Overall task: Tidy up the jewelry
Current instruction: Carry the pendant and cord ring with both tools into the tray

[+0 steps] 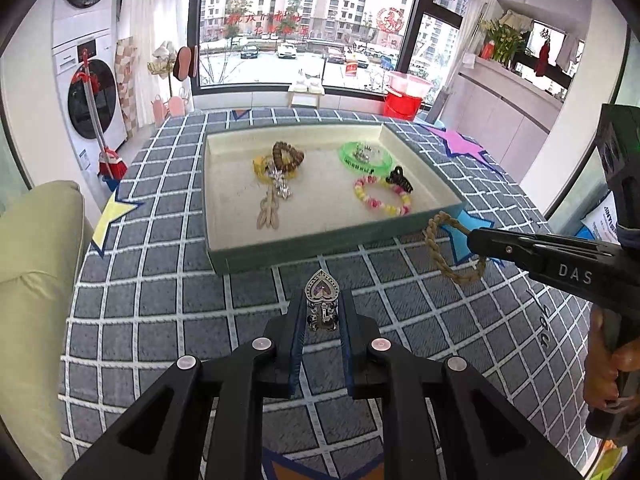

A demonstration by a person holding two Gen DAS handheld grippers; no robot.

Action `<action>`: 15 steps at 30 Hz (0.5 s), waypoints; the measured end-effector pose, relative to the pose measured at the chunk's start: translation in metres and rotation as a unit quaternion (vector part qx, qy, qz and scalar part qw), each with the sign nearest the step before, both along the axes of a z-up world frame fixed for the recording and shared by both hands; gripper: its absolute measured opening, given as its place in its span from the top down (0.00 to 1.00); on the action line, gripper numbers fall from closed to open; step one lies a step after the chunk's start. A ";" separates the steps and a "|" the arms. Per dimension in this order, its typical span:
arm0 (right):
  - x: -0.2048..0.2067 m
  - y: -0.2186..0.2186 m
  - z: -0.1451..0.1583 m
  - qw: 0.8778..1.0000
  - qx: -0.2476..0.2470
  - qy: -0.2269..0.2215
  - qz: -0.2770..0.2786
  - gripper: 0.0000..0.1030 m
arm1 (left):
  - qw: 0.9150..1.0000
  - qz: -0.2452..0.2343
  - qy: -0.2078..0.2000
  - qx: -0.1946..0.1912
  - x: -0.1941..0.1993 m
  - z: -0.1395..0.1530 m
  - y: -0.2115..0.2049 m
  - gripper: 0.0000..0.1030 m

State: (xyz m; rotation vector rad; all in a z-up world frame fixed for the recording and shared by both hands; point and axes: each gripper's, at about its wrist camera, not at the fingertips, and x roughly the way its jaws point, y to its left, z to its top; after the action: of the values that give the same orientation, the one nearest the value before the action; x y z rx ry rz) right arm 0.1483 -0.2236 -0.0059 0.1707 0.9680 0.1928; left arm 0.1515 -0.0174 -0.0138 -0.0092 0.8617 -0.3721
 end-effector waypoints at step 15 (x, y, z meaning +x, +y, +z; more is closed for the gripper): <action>0.020 -0.003 0.018 1.000 0.002 -0.015 -0.001 0.93 | 1.000 -0.003 -0.020 0.003 0.025 0.012 0.000 0.70</action>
State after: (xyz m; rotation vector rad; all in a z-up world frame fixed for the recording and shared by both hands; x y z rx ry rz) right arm 0.1685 -0.2262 0.0120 0.1721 0.9385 0.1939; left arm 0.1765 -0.0178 -0.0019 0.0059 0.8239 -0.3735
